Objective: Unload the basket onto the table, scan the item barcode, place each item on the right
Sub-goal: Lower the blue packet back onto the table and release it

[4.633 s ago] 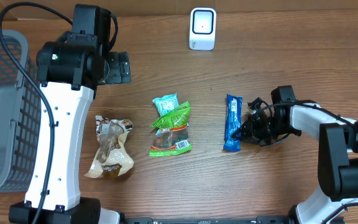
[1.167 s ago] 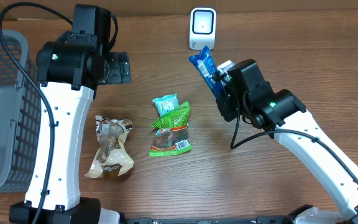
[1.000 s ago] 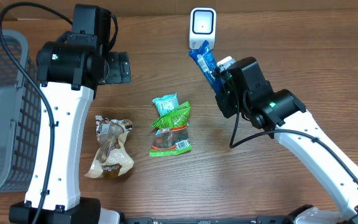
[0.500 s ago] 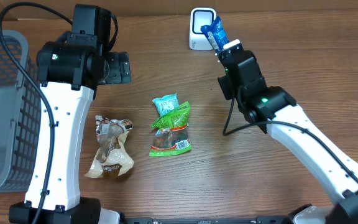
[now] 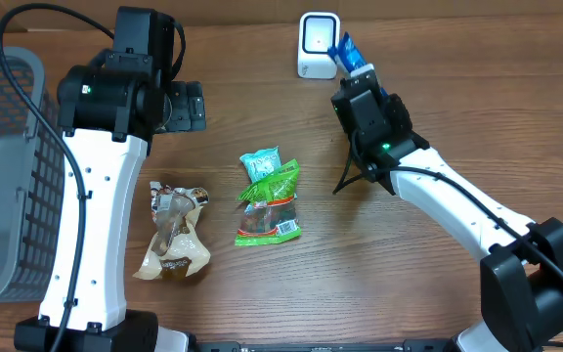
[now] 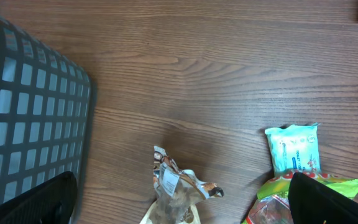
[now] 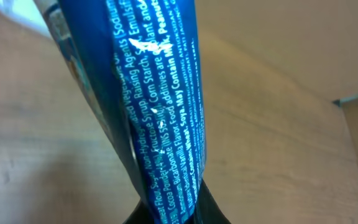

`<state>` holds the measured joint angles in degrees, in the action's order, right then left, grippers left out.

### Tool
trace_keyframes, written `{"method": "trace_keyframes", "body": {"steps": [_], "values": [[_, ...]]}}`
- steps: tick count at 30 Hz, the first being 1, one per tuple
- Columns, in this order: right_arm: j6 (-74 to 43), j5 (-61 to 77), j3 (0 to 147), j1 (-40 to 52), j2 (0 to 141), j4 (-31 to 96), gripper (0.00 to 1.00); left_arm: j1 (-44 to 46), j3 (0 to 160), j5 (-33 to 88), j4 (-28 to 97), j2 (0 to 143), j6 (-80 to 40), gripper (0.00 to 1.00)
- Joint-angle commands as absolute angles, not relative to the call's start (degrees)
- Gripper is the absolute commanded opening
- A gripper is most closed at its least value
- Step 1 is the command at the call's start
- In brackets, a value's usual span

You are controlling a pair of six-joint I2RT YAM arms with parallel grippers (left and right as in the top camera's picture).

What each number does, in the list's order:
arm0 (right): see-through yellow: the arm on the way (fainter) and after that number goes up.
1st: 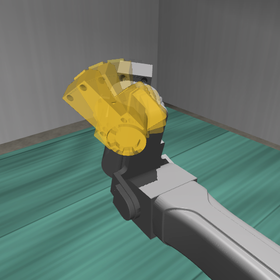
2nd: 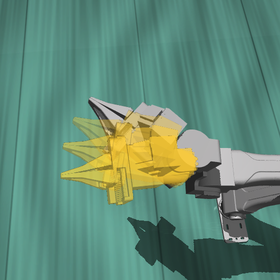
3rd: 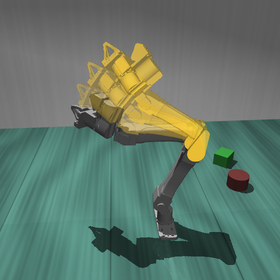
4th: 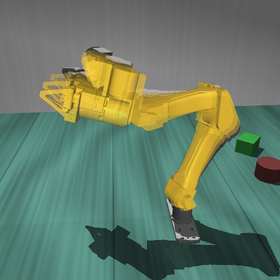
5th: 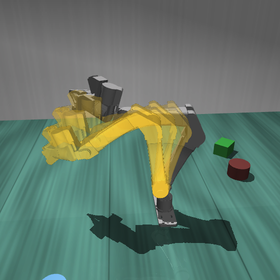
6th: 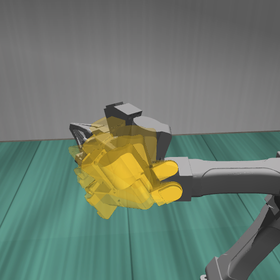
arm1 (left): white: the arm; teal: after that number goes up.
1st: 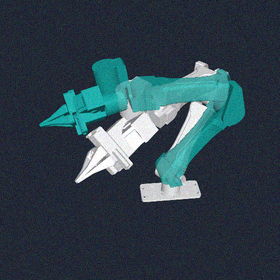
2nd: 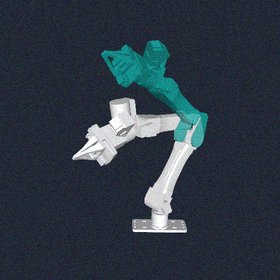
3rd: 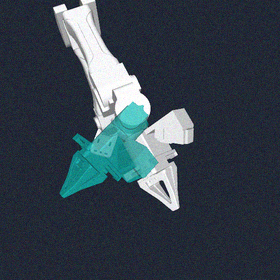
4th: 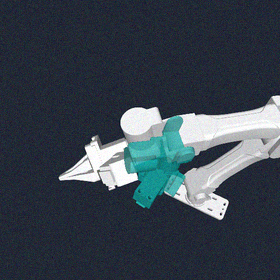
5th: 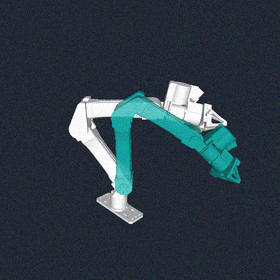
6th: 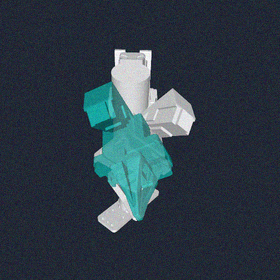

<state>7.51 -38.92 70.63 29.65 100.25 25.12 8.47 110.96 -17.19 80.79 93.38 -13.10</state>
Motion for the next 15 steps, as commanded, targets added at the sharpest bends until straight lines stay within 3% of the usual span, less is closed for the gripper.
{"method": "trace_keyframes", "body": {"steps": [1,6,15], "values": [[3.2,-35.8,71.7,30.7,100.2,29.6,0.04,8.3,112.0,-18.0,80.8,92.2,-12.2,1.0],[-3.2,-35.2,71.3,31.1,100.9,38.3,0.04,8.3,112.0,-18.0,80.8,92.2,-12.2,0.99],[-4.8,-50.1,69.5,31.2,110.3,34.2,0.04,8.3,112.0,-18.0,80.8,92.2,-12.2,1.0]]}}
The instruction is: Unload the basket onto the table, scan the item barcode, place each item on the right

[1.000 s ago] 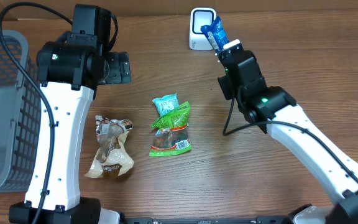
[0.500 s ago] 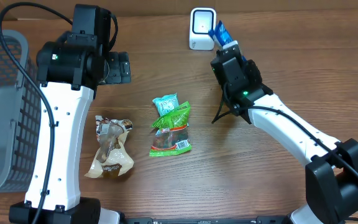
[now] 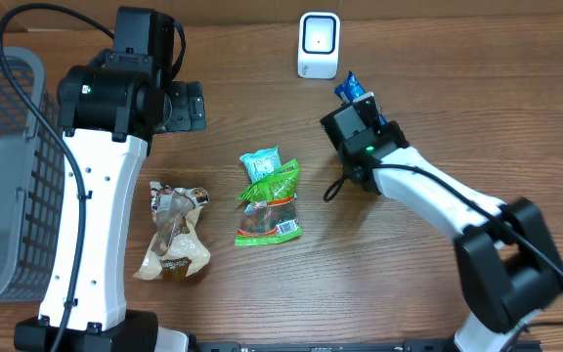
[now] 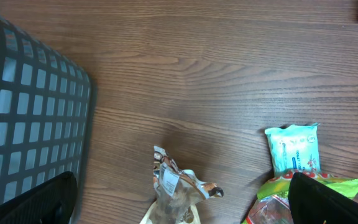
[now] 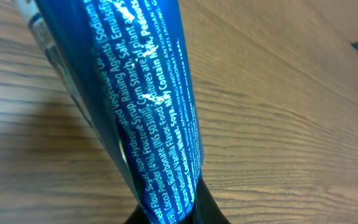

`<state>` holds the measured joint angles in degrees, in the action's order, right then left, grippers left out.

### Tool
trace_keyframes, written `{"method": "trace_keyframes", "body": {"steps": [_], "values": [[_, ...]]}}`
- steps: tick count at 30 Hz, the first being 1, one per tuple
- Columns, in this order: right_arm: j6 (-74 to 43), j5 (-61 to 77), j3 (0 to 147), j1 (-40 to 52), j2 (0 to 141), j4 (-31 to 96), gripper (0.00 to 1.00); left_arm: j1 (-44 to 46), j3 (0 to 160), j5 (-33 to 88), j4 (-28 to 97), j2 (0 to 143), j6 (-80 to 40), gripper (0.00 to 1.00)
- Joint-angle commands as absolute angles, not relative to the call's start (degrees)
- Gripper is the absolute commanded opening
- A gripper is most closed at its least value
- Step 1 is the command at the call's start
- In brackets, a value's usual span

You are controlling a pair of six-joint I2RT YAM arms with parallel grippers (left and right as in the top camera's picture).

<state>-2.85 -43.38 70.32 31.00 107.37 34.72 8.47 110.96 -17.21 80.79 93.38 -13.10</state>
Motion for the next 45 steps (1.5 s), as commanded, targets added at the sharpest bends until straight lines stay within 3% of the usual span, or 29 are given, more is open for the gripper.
{"method": "trace_keyframes", "body": {"steps": [1,4,7,9,10,14,23,32,35,36,38,40,45], "values": [[-4.9,-52.0,69.5,31.4,111.5,34.4,0.04,8.3,112.0,-18.0,80.8,92.2,-12.2,1.0],[-6.0,-58.7,69.5,33.0,114.1,35.3,0.04,8.3,112.0,-18.0,80.8,92.2,-12.2,0.99],[-6.0,-56.4,69.5,35.8,114.4,36.5,0.05,8.3,112.0,-18.0,80.8,92.2,-12.2,1.0],[-6.0,-52.3,69.5,38.3,114.4,38.2,0.2,8.3,112.0,-18.0,80.8,92.2,-12.2,1.0],[-6.0,-50.5,69.5,39.3,114.4,39.3,0.37,8.3,112.0,-18.0,80.8,92.2,-12.2,1.0],[-6.0,-47.5,69.5,43.6,114.4,44.6,0.57,8.3,112.0,-18.0,80.8,92.2,-12.2,1.0],[-13.8,-42.5,73.1,44.3,111.9,51.2,0.56,8.3,112.0,-18.0,80.8,92.2,-12.2,0.99],[6.9,4.4,85.3,23.1,105.7,52.5,0.7,8.3,112.0,-18.0,80.8,92.2,-12.2,0.99],[14.6,17.8,85.5,14.8,105.9,49.7,0.61,8.3,112.0,-18.0,80.8,92.2,-12.2,1.0],[16.0,21.9,85.5,12.1,106.2,48.2,0.54,8.3,112.0,-18.0,80.8,92.2,-12.2,1.0],[16.6,27.3,85.4,8.3,106.9,45.6,0.26,8.3,112.0,-18.0,80.8,92.2,-12.2,1.0],[16.4,31.6,85.4,5.5,108.2,43.4,0.08,8.3,112.0,-18.0,80.8,92.2,-12.2,1.0],[13.3,34.4,85.4,4.2,112.9,41.2,0.04,8.3,112.0,-18.0,80.8,92.2,-12.2,1.0]]}}
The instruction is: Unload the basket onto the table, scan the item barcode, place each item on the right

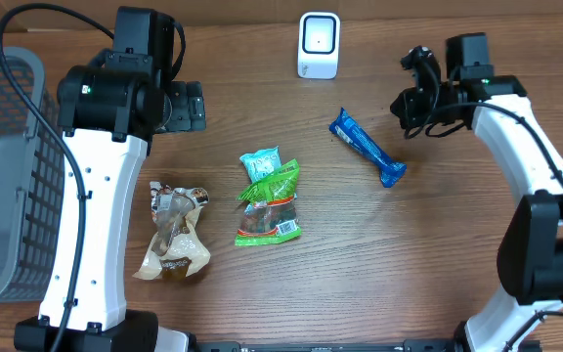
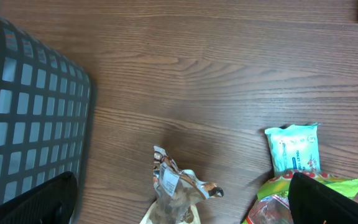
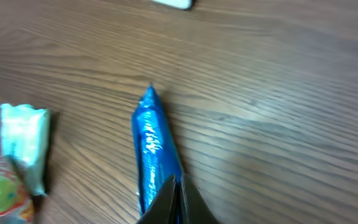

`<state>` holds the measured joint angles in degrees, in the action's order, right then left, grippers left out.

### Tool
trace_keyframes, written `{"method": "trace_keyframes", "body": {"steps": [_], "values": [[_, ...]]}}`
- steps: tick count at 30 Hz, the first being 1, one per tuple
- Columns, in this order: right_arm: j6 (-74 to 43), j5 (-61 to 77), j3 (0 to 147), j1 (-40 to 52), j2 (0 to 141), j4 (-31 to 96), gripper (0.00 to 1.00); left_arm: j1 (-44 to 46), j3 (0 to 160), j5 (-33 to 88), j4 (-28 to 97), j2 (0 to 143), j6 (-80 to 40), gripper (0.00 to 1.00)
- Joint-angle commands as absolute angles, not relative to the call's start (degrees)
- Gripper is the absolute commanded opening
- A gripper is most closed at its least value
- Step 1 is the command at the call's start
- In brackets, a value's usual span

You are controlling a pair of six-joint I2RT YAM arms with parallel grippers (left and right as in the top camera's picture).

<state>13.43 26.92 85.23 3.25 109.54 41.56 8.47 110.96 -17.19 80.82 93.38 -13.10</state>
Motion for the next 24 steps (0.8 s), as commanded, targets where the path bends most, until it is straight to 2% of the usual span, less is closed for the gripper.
{"method": "trace_keyframes", "body": {"steps": [1,9,17,24], "values": [[13.0,34.4,85.4,4.6,114.2,41.1,0.04,8.3,112.0,-18.0,80.8,92.2,-12.2,1.0],[5.7,24.0,85.4,8.6,120.5,39.2,0.04,8.3,112.0,-18.0,80.8,92.2,-12.2,1.0],[4.4,24.3,85.5,11.1,120.3,42.9,0.04,8.3,112.0,-18.0,80.8,92.2,-12.2,1.0],[4.4,24.0,85.5,17.8,116.7,47.9,0.04,8.3,112.0,-18.0,80.8,92.2,-12.2,1.0]]}}
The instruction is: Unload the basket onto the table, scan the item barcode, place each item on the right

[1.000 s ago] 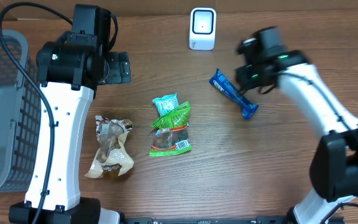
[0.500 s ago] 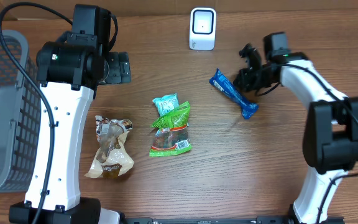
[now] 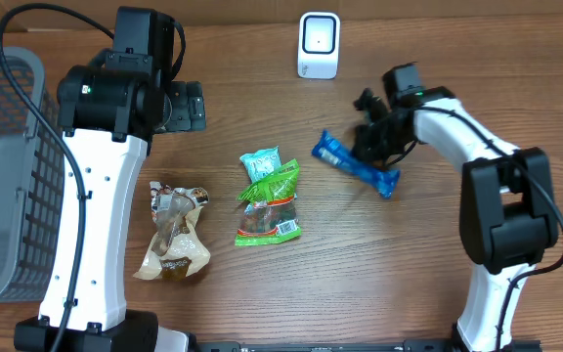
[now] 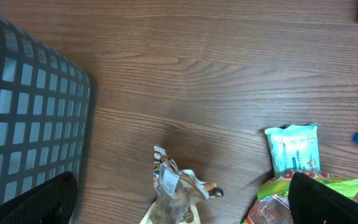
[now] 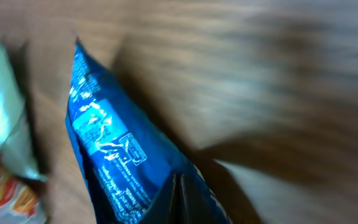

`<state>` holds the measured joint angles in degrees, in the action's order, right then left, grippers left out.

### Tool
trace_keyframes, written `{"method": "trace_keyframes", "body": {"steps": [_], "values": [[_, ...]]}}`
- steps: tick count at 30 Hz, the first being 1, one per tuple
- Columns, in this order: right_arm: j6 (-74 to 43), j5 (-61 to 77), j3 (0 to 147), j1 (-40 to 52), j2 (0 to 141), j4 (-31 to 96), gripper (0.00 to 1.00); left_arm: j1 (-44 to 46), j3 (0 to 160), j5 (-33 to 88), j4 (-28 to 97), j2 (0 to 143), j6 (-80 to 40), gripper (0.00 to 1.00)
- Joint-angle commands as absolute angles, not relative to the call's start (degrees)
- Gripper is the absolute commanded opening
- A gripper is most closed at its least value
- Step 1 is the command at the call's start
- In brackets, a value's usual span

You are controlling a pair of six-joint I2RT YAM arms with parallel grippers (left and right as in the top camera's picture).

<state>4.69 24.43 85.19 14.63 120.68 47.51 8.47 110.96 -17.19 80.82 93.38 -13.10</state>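
The blue snack packet (image 3: 355, 164) lies slanted on the wooden table, in front of the white scanner (image 3: 319, 44). My right gripper (image 3: 374, 132) is low over the packet's right half, fingers together. In the right wrist view the packet (image 5: 123, 155) fills the frame right under the shut fingertips (image 5: 179, 199); nothing shows between them. Whether they touch it I cannot tell. My left gripper (image 4: 182, 205) hangs open high over the table's left half, holding nothing.
A teal packet (image 3: 262, 164), a green-and-red packet (image 3: 270, 210) and a brown snack bag (image 3: 176, 233) lie mid-table. A grey basket (image 3: 3, 176) stands at the left edge. The blue packet's tip shows in the left wrist view.
My right gripper has come from the far right down and left onto the blue packet. The packet now lies a little further left and flatter in angle. The left arm is unchanged.
My right gripper held the blue packet up beside the scanner, then lower and nearer the table's middle. Later the packet lay on the table and the gripper was away at the right, shut and empty. Now it is over the packet again.
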Motion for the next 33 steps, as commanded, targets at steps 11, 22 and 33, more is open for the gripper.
{"method": "trace_keyframes", "body": {"steps": [11,22,33], "values": [[4.5,18.7,85.5,21.2,110.0,52.9,0.04,8.3,112.0,-18.0,80.8,92.2,-12.2,1.0],[19.4,22.3,85.5,20.2,116.4,50.3,0.69,8.3,112.0,-18.0,80.8,92.2,-12.2,1.0],[27.6,28.2,85.4,20.2,120.1,52.5,0.54,8.3,112.0,-18.0,80.8,92.2,-12.2,0.99]]}}
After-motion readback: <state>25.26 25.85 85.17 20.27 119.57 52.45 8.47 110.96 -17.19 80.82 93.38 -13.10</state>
